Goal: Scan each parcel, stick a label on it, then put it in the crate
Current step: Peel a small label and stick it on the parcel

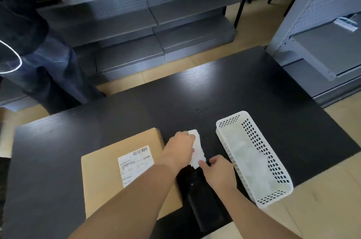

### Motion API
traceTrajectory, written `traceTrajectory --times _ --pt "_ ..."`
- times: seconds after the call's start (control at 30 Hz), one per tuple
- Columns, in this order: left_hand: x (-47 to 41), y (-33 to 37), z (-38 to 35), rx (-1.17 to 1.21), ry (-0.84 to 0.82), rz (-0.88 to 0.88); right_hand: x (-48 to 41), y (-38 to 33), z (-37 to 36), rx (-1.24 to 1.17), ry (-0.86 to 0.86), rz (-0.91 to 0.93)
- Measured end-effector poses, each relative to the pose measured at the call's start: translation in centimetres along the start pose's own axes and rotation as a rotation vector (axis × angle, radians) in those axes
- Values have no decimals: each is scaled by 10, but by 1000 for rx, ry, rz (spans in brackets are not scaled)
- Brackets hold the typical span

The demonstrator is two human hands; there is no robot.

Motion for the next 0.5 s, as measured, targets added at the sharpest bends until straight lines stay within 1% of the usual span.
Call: traceTrajectory --times 0.07,0.13,0.33,0.5 --pt "-12 1 -10 -94 -44 9 -6 5 -5 -32 -7 -20" --pt "-18 0 -20 -109 -67 27 -12 9 -8 -69 -22 -24" --pt "-25 -6 -34 40 -40 54 -18 12 -8 -150 -42 12" --pt "-26 -7 -32 43 -27 54 -15 4 -8 -120 -50 54"
Point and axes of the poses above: each hand's wrist, its own x-axis away from the middle knuckle, its own z-axis out of the back of the hand, y = z × x, the point moved 6 cm from there along -x, towards the middle knuckle, and after that the axes turned 14 degrees about -x, right-handed, at the moved point
